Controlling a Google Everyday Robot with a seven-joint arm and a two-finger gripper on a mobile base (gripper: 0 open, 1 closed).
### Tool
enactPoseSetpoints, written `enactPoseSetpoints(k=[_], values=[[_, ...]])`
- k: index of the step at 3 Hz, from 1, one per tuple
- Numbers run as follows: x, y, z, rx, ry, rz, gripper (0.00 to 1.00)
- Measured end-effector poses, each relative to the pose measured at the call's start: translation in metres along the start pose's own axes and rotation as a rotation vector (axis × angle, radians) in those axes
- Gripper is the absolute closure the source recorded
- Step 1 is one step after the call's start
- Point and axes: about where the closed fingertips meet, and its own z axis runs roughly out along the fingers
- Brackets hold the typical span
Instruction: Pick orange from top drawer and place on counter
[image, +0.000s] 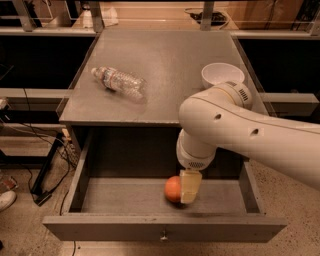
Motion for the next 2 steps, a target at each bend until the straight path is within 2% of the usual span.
enactPoseSetpoints(k=[2], values=[[-0.006, -0.005, 0.021, 0.008, -0.031, 0.004, 0.0]])
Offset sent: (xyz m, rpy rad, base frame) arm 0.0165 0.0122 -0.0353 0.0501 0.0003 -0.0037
